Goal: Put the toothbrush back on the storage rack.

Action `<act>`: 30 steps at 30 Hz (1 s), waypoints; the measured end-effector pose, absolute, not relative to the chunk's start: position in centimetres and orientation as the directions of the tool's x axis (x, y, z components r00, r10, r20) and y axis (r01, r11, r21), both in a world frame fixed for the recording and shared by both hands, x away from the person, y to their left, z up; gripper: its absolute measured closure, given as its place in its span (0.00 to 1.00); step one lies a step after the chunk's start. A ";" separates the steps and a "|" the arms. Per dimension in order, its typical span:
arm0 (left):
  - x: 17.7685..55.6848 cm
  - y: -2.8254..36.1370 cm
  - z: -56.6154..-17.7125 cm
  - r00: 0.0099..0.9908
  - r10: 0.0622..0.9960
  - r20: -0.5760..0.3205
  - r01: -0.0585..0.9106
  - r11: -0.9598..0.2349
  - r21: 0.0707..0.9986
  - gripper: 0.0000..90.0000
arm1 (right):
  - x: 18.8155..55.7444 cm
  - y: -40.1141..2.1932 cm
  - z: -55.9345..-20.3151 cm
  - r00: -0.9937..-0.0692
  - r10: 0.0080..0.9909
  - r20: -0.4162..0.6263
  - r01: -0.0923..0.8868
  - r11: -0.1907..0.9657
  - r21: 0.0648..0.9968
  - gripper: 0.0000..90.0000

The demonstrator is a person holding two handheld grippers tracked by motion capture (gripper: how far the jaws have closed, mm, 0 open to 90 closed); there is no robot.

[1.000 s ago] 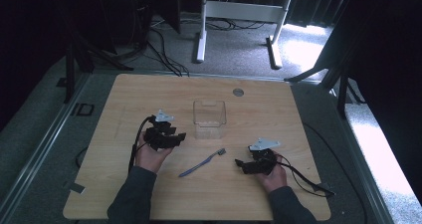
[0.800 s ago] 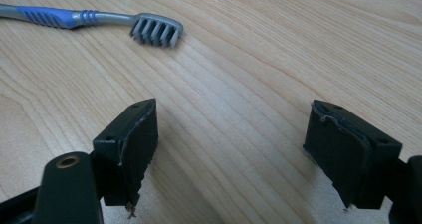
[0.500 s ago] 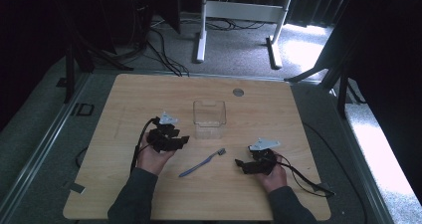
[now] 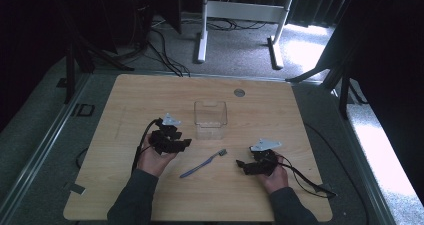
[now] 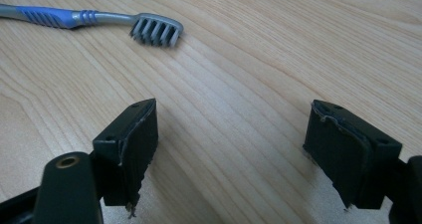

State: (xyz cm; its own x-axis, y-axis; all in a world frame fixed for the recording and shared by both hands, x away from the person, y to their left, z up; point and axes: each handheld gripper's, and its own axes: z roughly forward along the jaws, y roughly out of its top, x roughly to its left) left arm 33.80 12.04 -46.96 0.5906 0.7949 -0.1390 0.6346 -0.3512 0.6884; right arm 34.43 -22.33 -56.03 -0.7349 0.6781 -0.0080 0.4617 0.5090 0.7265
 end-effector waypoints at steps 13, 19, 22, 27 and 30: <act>33.8 11.5 -46.5 0.613 0.777 -0.144 0.644 -0.386 0.660 0.59 | 34.4 -22.3 -56.0 -0.735 0.678 -0.009 0.461 0.509 0.727 0.23; 33.7 11.1 -46.3 0.622 0.771 -0.140 0.644 -0.401 0.651 0.60 | 34.4 -22.3 -56.0 -0.735 0.678 -0.008 0.461 0.508 0.727 0.23; 33.7 10.9 -46.2 0.630 0.764 -0.138 0.644 -0.415 0.643 0.60 | 34.4 -22.3 -56.0 -0.735 0.678 -0.009 0.461 0.509 0.727 0.23; 33.8 10.4 -46.1 0.638 0.758 -0.139 0.646 -0.427 0.633 0.60 | 34.4 -22.3 -56.0 -0.735 0.678 -0.008 0.461 0.509 0.727 0.23; 33.8 10.2 -46.2 0.643 0.753 -0.136 0.645 -0.438 0.627 0.60 | 34.4 -22.3 -56.0 -0.735 0.678 -0.009 0.461 0.509 0.727 0.23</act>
State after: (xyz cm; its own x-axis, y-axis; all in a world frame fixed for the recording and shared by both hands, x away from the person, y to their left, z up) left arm 33.83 10.19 -46.17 0.6435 0.7532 -0.1362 0.6449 -0.4377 0.6265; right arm 34.44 -22.33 -56.03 -0.7352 0.6778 -0.0086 0.4610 0.5091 0.7268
